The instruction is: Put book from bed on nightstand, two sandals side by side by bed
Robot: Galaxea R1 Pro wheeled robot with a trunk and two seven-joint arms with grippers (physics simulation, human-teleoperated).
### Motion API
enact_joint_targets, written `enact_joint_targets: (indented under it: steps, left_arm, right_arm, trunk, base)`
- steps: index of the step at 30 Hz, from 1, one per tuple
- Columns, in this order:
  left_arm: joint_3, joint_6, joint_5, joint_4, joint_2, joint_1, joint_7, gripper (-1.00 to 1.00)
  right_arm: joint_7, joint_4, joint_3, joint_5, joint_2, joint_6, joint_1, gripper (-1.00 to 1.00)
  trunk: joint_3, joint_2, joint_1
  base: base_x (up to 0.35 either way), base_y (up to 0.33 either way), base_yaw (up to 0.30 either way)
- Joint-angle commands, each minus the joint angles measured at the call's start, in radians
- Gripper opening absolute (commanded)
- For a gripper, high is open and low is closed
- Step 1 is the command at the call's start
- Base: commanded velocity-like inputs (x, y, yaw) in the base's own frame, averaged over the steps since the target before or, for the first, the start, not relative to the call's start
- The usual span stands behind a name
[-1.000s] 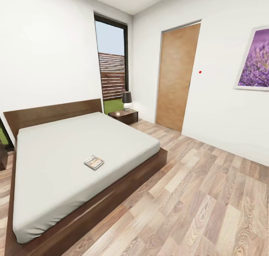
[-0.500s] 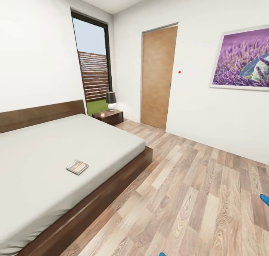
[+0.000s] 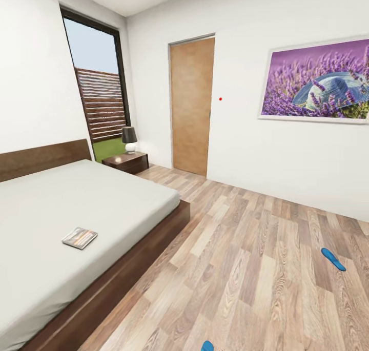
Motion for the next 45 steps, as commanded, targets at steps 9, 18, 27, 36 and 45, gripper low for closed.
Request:
enact_joint_targets:
  steps: [9,18,27,36,45]
  left_arm:
    - [0.001,-0.002,0.001,0.0,0.0,0.0,-0.001,1.0]
    - [0.001,-0.002,0.001,0.0,0.0,-0.001,-0.001,1.0]
    - [0.002,-0.002,0.001,0.0,0.0,0.0,-0.001,1.0]
    - [0.002,-0.002,0.001,0.0,0.0,0.0,-0.001,1.0]
    - [0.002,-0.002,0.001,0.0,0.0,-0.001,-0.001,1.0]
  right_arm:
    - [0.001,0.0,0.0,-0.009,0.0,-0.003,0.0,1.0]
    - [0.001,0.0,0.0,-0.009,0.001,-0.003,0.0,1.0]
    - [0.001,0.0,0.0,-0.009,0.001,-0.003,0.0,1.0]
    - [0.001,0.0,0.0,-0.009,0.001,-0.003,0.0,1.0]
    - [0.001,0.0,0.0,-0.009,0.001,-0.003,0.0,1.0]
  trunk:
    - [-0.001,0.0,0.0]
    - [-0.001,0.0,0.0]
    - [-0.001,0.0,0.0]
    - [-0.001,0.0,0.0]
    - [-0.001,0.0,0.0]
  base:
    - [0.0,0.0,-0.285]
    - [0.0,0.0,-0.285]
    - [0.0,0.0,-0.285]
    - [0.0,0.0,-0.285]
    - [0.0,0.0,-0.285]
